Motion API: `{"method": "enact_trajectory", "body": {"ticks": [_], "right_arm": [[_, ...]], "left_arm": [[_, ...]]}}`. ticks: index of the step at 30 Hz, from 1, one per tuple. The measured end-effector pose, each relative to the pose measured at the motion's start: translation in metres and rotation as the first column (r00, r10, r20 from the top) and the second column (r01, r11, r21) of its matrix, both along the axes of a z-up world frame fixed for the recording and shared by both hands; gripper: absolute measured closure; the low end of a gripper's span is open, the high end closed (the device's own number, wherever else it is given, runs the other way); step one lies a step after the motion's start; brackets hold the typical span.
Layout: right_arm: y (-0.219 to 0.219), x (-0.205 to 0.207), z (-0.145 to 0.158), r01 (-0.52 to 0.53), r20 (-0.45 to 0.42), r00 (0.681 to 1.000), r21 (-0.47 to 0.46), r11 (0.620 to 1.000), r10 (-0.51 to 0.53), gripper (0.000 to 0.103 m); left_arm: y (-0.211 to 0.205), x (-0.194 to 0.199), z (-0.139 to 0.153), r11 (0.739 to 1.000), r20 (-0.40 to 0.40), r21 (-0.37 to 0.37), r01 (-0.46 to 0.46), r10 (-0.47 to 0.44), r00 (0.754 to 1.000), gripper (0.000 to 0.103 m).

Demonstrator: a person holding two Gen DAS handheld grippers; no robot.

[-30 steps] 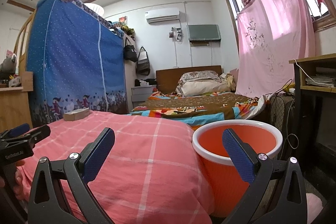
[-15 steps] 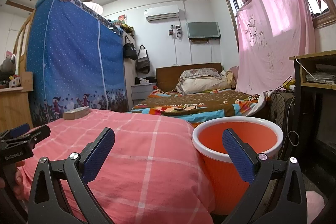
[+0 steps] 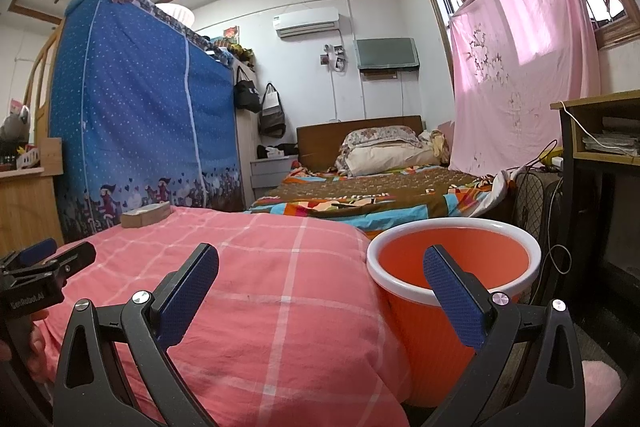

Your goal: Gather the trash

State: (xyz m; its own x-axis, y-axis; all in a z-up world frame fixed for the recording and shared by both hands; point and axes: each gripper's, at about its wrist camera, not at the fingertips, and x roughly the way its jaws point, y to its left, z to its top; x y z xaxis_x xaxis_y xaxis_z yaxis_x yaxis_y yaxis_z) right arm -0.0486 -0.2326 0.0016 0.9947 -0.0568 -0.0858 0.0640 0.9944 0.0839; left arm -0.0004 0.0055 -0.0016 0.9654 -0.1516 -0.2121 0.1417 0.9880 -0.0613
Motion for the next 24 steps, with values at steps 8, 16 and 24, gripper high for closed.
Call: {"method": "enact_trajectory", "body": {"ticks": [8,16,24], "right_arm": [[-0.0008,0.0006,0.0005,0.001,-0.001,1.0,0.002,1.0,-0.001,0.0],[0.0004,0.0008,-0.0007,0.0,-0.005,1.0,0.006,1.0,0.0,0.0],[0.0023,0.0,-0.0014,0.0,-0.008,1.0,0.008,1.0,0.001,0.0]], "left_arm": [[0.0016,0.0007,-0.0016,1.0,-0.004,0.001,0.001,-0.001,1.0,0.0],[0.0018,0.0006,-0.002,1.0,-0.005,0.002,0.001,-0.001,1.0,0.0],[0.0047,0.0018,-0.0033,1.0,-0.016,-0.001,0.001,-0.001,1.0,0.0]]}}
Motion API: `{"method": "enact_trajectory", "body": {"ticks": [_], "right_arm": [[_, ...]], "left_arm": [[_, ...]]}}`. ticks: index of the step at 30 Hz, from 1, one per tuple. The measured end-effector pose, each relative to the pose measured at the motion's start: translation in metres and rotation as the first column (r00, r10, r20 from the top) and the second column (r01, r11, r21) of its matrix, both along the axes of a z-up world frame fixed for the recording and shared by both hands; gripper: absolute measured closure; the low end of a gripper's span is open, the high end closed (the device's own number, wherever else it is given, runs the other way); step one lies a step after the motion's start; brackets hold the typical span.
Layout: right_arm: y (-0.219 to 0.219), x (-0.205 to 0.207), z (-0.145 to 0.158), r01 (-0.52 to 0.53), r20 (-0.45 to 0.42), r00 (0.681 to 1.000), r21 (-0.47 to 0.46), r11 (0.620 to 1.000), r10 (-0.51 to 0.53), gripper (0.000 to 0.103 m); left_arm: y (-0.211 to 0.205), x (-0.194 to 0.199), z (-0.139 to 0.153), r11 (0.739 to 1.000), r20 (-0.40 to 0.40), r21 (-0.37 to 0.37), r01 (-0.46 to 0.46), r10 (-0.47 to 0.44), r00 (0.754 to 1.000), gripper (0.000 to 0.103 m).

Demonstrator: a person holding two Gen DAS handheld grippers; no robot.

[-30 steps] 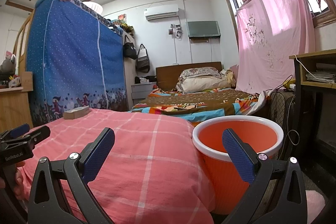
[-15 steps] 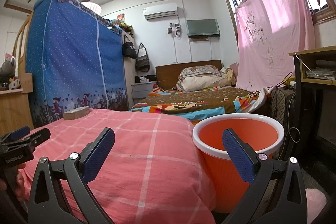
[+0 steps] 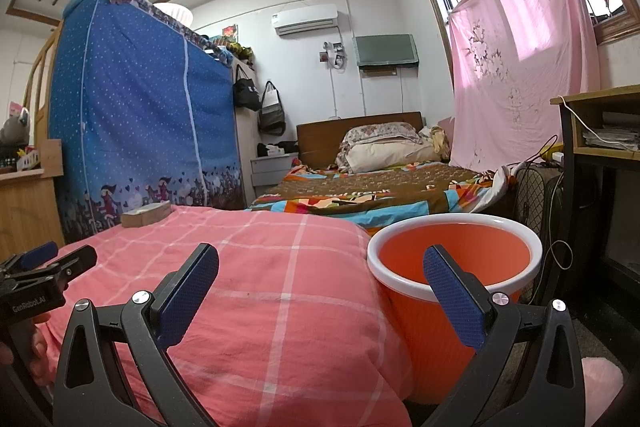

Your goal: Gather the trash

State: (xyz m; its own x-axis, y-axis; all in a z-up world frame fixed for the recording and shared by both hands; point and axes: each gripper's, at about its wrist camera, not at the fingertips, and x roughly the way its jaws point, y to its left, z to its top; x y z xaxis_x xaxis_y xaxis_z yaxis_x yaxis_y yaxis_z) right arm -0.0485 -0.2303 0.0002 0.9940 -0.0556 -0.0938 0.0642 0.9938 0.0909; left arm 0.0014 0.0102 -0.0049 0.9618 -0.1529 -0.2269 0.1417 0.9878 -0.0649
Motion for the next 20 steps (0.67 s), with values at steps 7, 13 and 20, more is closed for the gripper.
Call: {"method": "enact_trajectory", "body": {"ticks": [7,13,20], "right_arm": [[-0.0008,0.0005,-0.0005,0.0,-0.003,1.0,0.001,1.0,0.0,0.0],[-0.0004,0.0005,-0.0009,0.0,-0.004,1.0,0.001,1.0,0.0,0.0],[-0.0003,0.0004,-0.0005,0.0,-0.005,1.0,0.001,1.0,0.0,0.0]], "left_arm": [[0.0025,0.0033,0.0012,0.999,-0.024,0.011,-0.036,0.036,0.999,0.0],[0.0018,0.0012,0.0019,0.999,-0.016,0.016,-0.047,0.047,0.999,0.0],[-0.0003,0.002,0.0016,0.999,-0.023,0.025,-0.045,0.046,0.999,0.0]]}}
